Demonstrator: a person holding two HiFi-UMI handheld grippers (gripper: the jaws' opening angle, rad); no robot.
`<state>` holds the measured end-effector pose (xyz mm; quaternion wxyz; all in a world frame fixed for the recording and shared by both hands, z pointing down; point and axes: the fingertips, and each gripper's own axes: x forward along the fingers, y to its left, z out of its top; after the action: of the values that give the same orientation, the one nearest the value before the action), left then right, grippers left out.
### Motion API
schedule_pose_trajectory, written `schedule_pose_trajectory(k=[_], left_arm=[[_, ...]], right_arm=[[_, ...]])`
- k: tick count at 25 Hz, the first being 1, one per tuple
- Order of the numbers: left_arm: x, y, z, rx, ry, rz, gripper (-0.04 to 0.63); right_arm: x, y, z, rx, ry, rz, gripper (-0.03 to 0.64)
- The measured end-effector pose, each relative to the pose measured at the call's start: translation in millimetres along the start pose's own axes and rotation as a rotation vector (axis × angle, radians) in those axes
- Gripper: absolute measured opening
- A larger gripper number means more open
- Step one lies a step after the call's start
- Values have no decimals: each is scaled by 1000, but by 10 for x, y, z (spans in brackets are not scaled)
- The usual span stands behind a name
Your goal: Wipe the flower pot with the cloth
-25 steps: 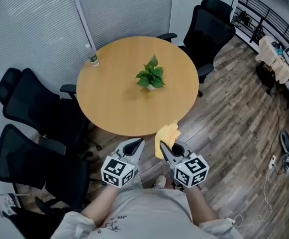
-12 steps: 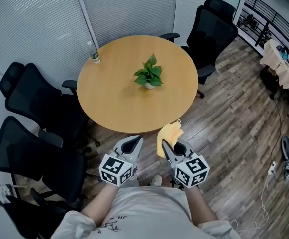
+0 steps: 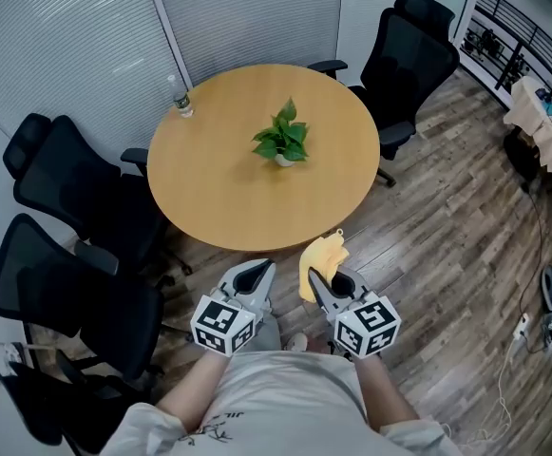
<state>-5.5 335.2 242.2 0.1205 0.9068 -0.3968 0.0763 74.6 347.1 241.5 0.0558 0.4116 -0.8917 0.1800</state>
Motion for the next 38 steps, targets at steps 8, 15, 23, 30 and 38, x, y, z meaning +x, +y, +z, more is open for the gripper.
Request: schedule_pose_trajectory(k=[8,15,23,30,38], left_arm=[[219,205,-19,-19,2,-10,11],[600,615,127,-14,4,-41,11],[1156,1187,425,4,10,-90,11],[1494,1709,584,12,9,-126,11],[1850,2250,660,33,24,-173,11]], right_arm=[[211,-166,26,-1,18,-5,54],[648,-447,191,4,27,-24,54],[1242,-914,557,14,22,-73,52],[1737,-1214,745,26,26,-127,54],[2192,-1502,871,45,11,-195,52]])
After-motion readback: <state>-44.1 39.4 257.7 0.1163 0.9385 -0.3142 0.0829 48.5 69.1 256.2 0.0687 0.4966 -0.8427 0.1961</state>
